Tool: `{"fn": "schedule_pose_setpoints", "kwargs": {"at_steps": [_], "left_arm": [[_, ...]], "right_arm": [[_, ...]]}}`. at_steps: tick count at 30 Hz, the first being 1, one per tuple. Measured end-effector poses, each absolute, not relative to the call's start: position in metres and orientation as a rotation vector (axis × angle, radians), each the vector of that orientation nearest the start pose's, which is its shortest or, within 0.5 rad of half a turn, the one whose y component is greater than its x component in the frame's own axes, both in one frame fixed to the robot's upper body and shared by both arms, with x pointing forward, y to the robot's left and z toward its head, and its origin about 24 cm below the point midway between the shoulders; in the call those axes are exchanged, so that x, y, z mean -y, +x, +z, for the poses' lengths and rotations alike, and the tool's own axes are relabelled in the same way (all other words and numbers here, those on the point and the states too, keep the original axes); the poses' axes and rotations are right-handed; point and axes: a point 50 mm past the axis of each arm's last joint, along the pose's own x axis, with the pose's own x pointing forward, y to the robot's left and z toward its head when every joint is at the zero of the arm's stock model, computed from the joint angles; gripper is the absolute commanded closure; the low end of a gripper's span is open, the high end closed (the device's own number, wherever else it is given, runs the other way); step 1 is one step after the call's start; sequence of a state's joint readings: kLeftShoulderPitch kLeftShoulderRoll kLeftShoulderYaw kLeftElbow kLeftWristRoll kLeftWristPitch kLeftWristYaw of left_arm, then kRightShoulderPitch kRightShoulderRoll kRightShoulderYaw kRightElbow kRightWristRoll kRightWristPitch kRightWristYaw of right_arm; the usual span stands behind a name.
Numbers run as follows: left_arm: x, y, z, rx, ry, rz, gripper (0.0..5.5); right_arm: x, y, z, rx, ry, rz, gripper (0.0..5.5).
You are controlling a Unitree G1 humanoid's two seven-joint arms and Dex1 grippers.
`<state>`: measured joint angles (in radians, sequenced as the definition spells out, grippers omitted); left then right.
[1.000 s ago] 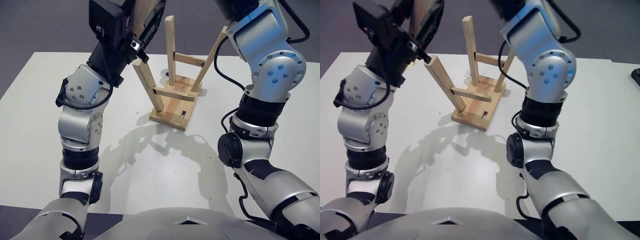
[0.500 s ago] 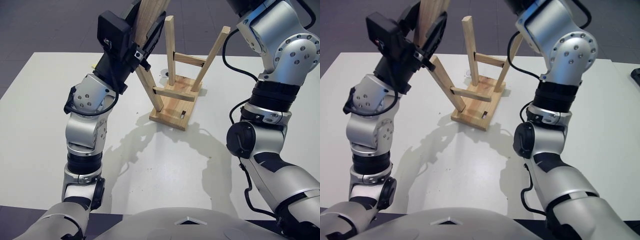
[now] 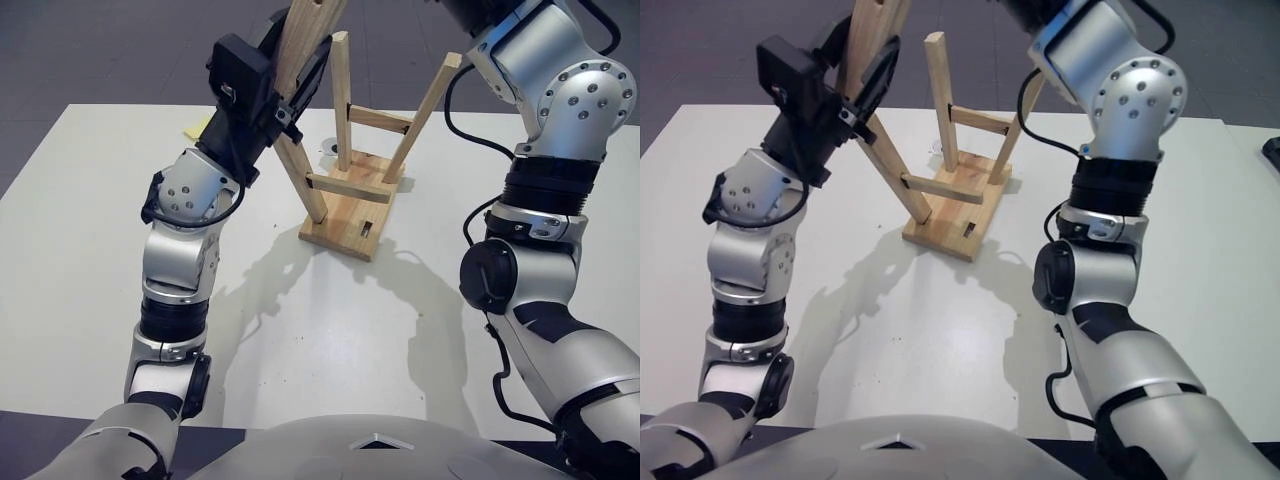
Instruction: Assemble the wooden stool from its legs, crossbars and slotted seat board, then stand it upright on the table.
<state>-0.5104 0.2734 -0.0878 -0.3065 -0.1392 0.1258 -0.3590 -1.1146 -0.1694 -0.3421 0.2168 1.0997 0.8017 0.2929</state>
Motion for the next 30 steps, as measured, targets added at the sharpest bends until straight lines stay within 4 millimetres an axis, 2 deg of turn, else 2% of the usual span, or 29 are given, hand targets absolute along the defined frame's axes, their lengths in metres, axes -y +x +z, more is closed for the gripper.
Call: {"fn": "schedule_pose_setpoints", "kwargs": {"at_steps": [6, 9, 12, 14, 16, 17, 18, 20, 22, 23, 24, 26, 30], "left_arm": [[-0.101, 0.285, 0.223, 0.613, 0.278, -0.632, 1.77], [-0.099, 0.285, 0.221, 0.572, 0.262, -0.672, 1.34], [-0.104, 0.28, 0.228, 0.571, 0.239, -0.694, 0.87], [-0.12, 0.275, 0.243, 0.602, 0.145, -0.665, 0.5], [-0.144, 0.271, 0.268, 0.683, -0.045, -0.595, 0.14], [-0.15, 0.269, 0.276, 0.716, -0.103, -0.577, 0.1], [-0.162, 0.266, 0.29, 0.777, -0.224, -0.549, 0.1], [-0.194, 0.267, 0.303, 0.841, -0.369, -0.408, 0.1], [-0.224, 0.276, 0.297, 0.804, -0.357, -0.208, 0.1], [-0.239, 0.285, 0.284, 0.73, -0.302, -0.082, 0.1], [-0.244, 0.29, 0.273, 0.678, -0.291, -0.033, 0.1], [-0.249, 0.295, 0.256, 0.605, -0.286, 0.014, 0.1], [-0.249, 0.299, 0.243, 0.561, -0.296, 0.052, 0.1]], "right_arm": [[0.115, 0.353, 0.31, 0.296, 0.752, 0.937, 4.48], [0.121, 0.359, 0.31, 0.352, 0.675, 0.871, 4.48], [0.134, 0.367, 0.305, 0.356, 0.61, 0.786, 4.48], [0.154, 0.372, 0.305, 0.404, 0.633, 0.709, 4.48], [0.176, 0.374, 0.307, 0.46, 0.658, 0.634, 4.48], [0.181, 0.374, 0.307, 0.468, 0.668, 0.618, 4.48], [0.189, 0.376, 0.306, 0.475, 0.697, 0.59, 4.48], [0.196, 0.38, 0.3, 0.461, 0.734, 0.546, 4.48], [0.199, 0.381, 0.295, 0.44, 0.707, 0.523, 4.48], [0.197, 0.382, 0.29, 0.417, 0.669, 0.514, 4.48], [0.197, 0.38, 0.287, 0.401, 0.656, 0.506, 4.48], [0.198, 0.37, 0.275, 0.371, 0.648, 0.497, 4.48], [0.203, 0.343, 0.257, 0.318, 0.616, 0.463, 4.48]]}}
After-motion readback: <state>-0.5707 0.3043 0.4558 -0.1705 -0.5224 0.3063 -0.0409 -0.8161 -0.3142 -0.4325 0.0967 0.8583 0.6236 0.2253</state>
